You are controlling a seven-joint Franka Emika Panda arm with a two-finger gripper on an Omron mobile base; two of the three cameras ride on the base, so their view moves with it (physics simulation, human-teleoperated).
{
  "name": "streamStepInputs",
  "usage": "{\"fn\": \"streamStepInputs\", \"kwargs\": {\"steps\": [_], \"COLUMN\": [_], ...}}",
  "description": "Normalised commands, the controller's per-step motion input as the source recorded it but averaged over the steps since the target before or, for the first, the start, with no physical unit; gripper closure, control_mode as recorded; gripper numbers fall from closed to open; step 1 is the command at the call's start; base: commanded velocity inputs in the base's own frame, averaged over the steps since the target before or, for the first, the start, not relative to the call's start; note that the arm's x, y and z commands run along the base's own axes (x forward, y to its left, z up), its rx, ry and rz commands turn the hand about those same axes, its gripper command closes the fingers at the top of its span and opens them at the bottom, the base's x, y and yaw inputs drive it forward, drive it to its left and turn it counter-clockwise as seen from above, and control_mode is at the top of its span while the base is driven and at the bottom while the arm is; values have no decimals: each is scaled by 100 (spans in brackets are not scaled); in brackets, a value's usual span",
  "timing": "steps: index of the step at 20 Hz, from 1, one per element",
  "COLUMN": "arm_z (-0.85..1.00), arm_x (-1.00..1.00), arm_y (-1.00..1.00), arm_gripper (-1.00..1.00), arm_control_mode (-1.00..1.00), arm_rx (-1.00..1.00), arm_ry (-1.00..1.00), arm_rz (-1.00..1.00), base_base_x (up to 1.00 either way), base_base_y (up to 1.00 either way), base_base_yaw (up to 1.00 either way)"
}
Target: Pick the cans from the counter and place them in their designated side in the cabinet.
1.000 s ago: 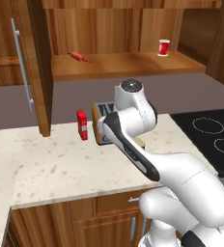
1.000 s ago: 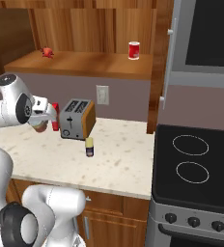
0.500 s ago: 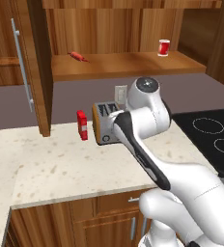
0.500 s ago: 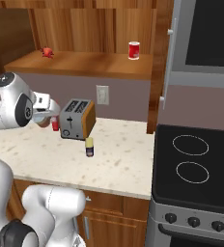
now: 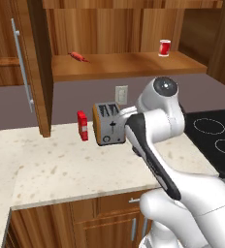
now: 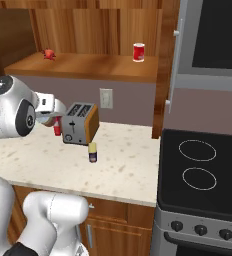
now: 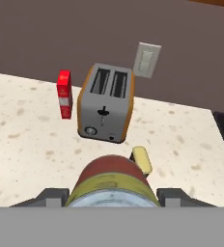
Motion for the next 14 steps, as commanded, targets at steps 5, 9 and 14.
{"fn": "streamStepInputs", "kwargs": {"steps": [5, 9, 14], "arm_z": [31, 32, 39], "arm_x": [-13, -18, -12], "arm_y": [-26, -26, -22], "arm_gripper": [100, 100, 100], "arm_control_mode": [-100, -100, -100], "arm_rx": [0, 0, 0], "arm_ry": [-11, -3, 0], "arm_rz": [0, 0, 0], "base_base_x": [0, 0, 0], "base_base_y": [0, 0, 0], "base_base_yaw": [0, 0, 0]}}
